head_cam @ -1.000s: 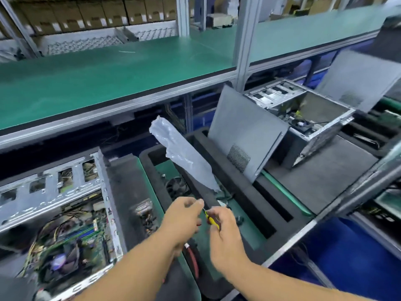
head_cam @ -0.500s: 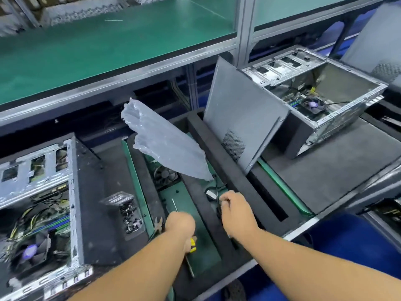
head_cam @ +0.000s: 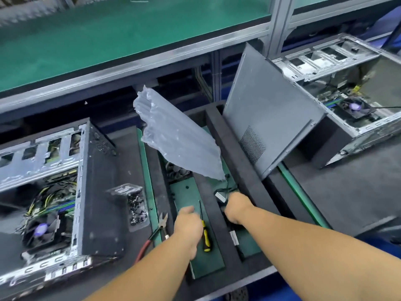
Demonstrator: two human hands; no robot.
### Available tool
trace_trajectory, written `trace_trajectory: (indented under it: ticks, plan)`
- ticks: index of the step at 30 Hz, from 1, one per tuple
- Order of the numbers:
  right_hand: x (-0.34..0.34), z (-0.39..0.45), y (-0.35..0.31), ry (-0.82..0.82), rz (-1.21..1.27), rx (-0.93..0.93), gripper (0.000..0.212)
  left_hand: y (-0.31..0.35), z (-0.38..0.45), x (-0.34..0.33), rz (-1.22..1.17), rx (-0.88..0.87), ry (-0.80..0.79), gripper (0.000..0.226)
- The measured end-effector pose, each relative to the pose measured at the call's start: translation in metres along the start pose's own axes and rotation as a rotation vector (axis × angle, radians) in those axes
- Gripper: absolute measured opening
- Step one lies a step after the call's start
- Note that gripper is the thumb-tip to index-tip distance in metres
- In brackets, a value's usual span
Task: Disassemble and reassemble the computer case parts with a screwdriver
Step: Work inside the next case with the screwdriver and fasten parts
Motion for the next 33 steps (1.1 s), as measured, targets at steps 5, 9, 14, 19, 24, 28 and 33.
trace_trajectory:
  ticks: [5,9,14,19,24,28,33]
  plan:
    - [0.028,-0.022,-0.004,0.145,0.372,0.133,0.016,0.044,-0.016,0.021,0.063,-0.229,0.045,0.029]
    - [0.073,-0.063,-0.011,0.226,0.758,0.271,0.020,0.079,-0.032,0.028,0.108,-0.351,-0.039,0.019]
    - [0.117,-0.120,-0.042,0.094,1.039,0.452,0.023,0.127,-0.068,0.030,0.133,-0.567,-0.149,0.017]
    - [0.130,-0.161,-0.087,-0.033,1.069,0.561,0.027,0.169,-0.107,0.043,0.081,-0.760,-0.250,0.009]
    - [0.141,-0.191,-0.127,-0.092,1.257,0.610,0.033,0.189,-0.122,0.095,-0.026,-0.736,0.035,0.031]
    - [0.151,-0.197,-0.151,-0.273,1.612,0.401,0.019,0.187,-0.129,0.147,-0.571,-0.549,0.025,0.023]
    - [0.149,-0.218,-0.191,-0.482,1.776,0.357,0.021,0.179,-0.133,0.210,-0.883,-0.456,0.026,0.033]
Point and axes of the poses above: each hand's wrist, its own z-axis towards the middle knuckle, its own x-axis out of the back of the hand, y = z × x, the point moved 5 cm from there along z, towards the middle knuckle, and after that the axes turned 8 degrees about -x, right-handed, at the moved point
